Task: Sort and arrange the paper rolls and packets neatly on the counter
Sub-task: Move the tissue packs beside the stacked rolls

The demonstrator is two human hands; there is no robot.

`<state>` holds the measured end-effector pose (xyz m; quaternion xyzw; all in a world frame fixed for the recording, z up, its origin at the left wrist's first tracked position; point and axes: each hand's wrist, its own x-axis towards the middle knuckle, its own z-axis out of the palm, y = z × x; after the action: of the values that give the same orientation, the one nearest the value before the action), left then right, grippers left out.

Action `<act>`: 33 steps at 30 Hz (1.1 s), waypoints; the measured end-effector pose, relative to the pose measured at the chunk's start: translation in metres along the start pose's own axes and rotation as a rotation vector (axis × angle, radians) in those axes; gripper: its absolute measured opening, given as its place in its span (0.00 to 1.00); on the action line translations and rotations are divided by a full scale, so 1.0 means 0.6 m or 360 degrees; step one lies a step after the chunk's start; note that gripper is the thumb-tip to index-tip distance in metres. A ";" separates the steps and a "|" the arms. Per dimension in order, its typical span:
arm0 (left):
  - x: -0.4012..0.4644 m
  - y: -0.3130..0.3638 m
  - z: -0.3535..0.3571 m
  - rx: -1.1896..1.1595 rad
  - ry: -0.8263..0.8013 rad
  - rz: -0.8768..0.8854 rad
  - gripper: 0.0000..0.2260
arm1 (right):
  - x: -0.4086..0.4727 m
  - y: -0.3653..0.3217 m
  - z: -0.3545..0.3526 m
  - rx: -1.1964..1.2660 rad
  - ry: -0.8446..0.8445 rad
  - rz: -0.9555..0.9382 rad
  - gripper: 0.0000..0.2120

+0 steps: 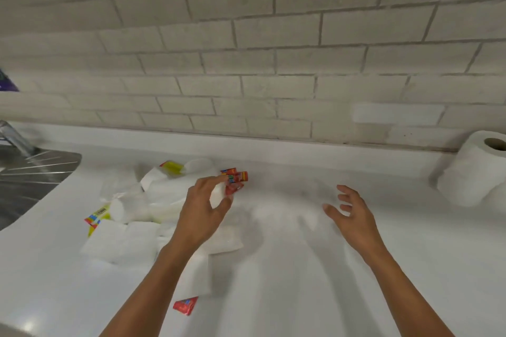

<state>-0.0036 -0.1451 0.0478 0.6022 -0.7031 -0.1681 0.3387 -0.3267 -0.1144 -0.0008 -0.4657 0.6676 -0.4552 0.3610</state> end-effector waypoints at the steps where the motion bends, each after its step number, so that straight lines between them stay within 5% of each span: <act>1: 0.002 -0.026 -0.016 0.0065 0.0022 -0.0067 0.18 | -0.003 -0.005 0.017 -0.0003 -0.0027 0.0007 0.27; 7: 0.052 -0.158 -0.096 0.0415 -0.0041 -0.0269 0.24 | -0.020 -0.040 0.110 -0.0003 -0.0124 0.0047 0.25; 20: 0.153 -0.287 -0.091 0.0957 -0.0915 -0.0162 0.51 | -0.037 -0.082 0.232 -0.0046 -0.0134 0.0101 0.25; 33: 0.184 -0.300 -0.071 0.1012 -0.0780 0.0012 0.43 | -0.043 -0.070 0.237 0.0060 -0.0083 0.0295 0.24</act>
<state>0.1523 -0.2833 -0.0072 0.6165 -0.7822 -0.0796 -0.0417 -0.1778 -0.1351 -0.0056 -0.4067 0.6896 -0.4199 0.4275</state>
